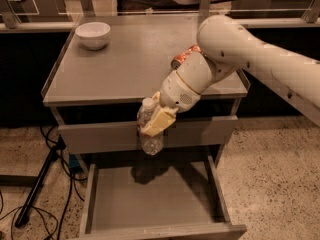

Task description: Pick water bottle from middle drawer and place on counter

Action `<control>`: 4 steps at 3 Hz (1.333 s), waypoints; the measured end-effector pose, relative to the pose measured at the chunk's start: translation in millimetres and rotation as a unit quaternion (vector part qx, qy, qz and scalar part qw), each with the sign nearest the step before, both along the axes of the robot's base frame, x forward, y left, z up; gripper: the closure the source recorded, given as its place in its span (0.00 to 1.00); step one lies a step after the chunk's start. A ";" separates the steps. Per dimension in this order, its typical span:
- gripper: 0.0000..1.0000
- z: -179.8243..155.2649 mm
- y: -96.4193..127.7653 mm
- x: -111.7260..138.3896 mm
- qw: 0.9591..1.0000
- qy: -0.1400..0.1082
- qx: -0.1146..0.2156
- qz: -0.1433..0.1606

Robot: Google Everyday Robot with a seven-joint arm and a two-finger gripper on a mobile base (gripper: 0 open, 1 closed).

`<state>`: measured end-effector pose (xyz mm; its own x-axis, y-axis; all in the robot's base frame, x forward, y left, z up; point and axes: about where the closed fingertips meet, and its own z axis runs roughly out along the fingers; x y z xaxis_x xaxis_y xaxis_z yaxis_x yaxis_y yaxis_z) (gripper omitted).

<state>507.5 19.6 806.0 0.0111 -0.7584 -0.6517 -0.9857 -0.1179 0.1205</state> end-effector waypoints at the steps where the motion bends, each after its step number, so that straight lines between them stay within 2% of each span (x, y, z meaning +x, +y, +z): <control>1: 1.00 24.1 -6.6 7.3 1.000 -0.014 -0.006 -0.001; 2: 1.00 53.0 -14.1 9.9 0.999 -0.039 -0.002 -0.006; 3: 1.00 53.6 -13.9 10.0 0.999 -0.040 -0.002 -0.006; 4: 1.00 73.4 -20.8 15.0 0.998 -0.058 -0.017 -0.014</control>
Offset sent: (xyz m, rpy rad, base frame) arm 0.0130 -0.0288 0.0920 0.0062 -0.1467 -0.0328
